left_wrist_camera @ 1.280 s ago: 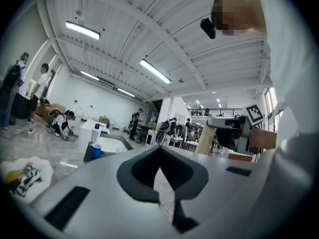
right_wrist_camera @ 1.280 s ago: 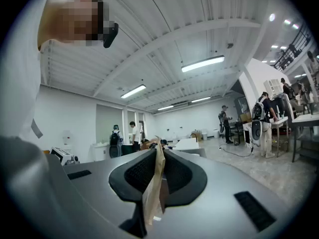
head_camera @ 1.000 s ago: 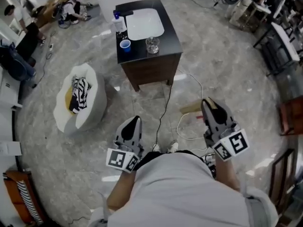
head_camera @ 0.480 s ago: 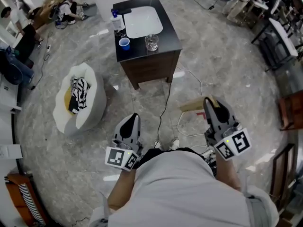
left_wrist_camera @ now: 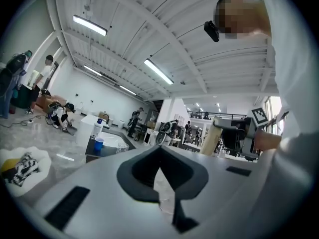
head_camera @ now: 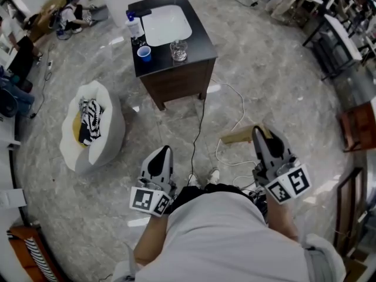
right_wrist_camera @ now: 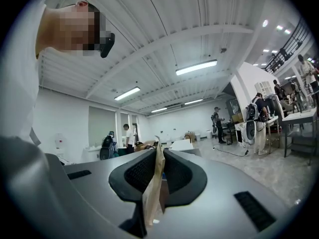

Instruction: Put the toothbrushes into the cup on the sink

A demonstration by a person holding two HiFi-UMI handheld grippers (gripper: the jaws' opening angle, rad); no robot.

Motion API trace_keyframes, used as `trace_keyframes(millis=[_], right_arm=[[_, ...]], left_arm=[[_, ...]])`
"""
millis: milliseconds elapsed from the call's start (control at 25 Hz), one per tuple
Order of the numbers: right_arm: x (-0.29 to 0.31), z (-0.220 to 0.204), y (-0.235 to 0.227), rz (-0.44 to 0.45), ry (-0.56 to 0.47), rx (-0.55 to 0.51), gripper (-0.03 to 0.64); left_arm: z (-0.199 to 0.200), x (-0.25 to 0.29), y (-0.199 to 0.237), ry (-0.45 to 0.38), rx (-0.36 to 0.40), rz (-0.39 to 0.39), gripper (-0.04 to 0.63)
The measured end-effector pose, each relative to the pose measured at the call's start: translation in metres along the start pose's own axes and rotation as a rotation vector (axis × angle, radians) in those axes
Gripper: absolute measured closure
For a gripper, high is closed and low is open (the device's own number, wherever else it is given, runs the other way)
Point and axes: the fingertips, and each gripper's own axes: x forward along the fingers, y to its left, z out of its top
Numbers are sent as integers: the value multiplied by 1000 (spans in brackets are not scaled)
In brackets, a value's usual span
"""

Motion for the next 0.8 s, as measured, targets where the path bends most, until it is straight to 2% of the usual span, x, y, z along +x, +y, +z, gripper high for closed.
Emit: trace_keyframes(millis=[280,800], right_arm=[[-4,7,7,-27,-20,-19,552],[5,8,23,-22,-44,-11,552]], left_arm=[[3,-3,6,-18,-6,-30,592],[9,-14,25,-39,-15,-15,592]])
